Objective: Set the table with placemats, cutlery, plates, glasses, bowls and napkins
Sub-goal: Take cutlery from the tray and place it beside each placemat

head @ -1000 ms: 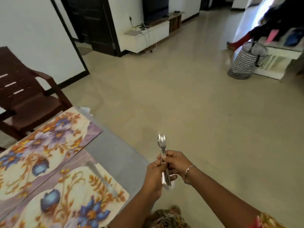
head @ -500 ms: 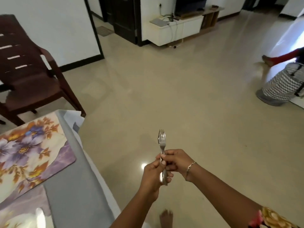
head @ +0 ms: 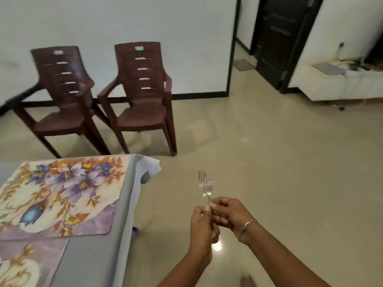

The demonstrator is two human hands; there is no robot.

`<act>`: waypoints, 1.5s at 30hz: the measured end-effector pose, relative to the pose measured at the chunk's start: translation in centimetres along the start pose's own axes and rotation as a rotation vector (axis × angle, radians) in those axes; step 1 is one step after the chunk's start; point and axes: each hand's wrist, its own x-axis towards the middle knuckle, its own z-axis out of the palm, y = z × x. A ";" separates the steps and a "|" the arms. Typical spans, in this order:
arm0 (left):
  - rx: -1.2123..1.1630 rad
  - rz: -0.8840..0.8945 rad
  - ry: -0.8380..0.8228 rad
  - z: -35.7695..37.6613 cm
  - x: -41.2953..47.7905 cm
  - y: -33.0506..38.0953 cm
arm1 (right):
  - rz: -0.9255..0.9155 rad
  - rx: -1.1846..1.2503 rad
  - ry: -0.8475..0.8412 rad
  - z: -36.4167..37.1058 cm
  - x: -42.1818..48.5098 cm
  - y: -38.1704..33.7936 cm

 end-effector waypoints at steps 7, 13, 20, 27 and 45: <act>-0.082 0.098 0.129 7.9 6.3 3.4 | -0.029 -0.262 -0.255 -6.1 6.7 -8.8; -0.101 0.156 0.242 9.1 12.8 6.9 | -0.004 -0.307 -0.359 -6.5 14.6 -13.0; -0.287 0.183 0.352 6.3 22.1 11.3 | 0.036 -0.418 -0.558 -2.3 26.5 -16.8; -0.326 0.239 0.585 3.0 31.1 18.9 | 0.053 -0.490 -0.799 5.3 38.0 -23.5; -0.605 0.322 1.552 -9.5 42.8 28.5 | 0.171 -0.899 -1.380 30.2 53.4 -26.2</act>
